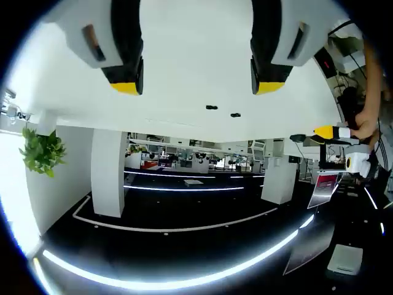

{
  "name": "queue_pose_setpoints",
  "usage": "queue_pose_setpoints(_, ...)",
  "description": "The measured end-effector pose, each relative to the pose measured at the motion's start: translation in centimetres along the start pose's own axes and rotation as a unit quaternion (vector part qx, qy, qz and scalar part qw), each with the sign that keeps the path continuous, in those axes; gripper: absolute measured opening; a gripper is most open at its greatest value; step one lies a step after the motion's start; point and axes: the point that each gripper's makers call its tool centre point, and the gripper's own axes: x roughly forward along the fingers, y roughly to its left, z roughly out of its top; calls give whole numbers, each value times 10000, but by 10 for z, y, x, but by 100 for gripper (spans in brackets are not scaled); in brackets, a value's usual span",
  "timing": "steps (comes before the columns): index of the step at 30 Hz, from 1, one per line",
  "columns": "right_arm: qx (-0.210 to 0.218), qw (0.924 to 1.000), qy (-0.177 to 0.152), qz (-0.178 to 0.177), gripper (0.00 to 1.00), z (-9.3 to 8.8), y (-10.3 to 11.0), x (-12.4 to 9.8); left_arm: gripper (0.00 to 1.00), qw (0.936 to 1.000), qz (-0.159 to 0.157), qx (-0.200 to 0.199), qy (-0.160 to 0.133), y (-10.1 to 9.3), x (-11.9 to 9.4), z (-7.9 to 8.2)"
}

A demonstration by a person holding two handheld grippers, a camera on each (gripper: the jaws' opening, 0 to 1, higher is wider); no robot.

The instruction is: Snap the two parts of the plastic buckle together until the buckle closes and remains connected.

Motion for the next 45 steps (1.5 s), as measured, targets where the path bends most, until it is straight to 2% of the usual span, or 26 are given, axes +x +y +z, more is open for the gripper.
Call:
queue_pose_setpoints(5, -41, 9999, 99, 9, 72, -5, 2, -1, 48, 9999, 89, -21, 59, 4, 2, -4)
queue_pose_setpoints(16, -77, 9998, 111, 144, 73, -9, 8, 2, 48, 9999, 50, -28, 136, 3, 7, -11)
queue_pose_setpoints(24, -158, 9995, 15, 255, 75, -4, 3, 10, 48, 9996, -134, 28, 248, 0, 14, -14)
queue_pose_setpoints(33, 84, 9978, -231, 612, 75, 7, -6, 15, 48, 9988, -362, -14, 331, -1, 21, -15)
queue_pose_setpoints(42, -17, 9961, -422, 770, 75, 21, -10, 25, 48, 9972, -620, -32, 418, -5, 30, -15)
queue_pose_setpoints(45, -83, 9946, -471, 917, 75, 25, -8, 34, 48, 9966, -708, -31, 426, -8, 34, -15)
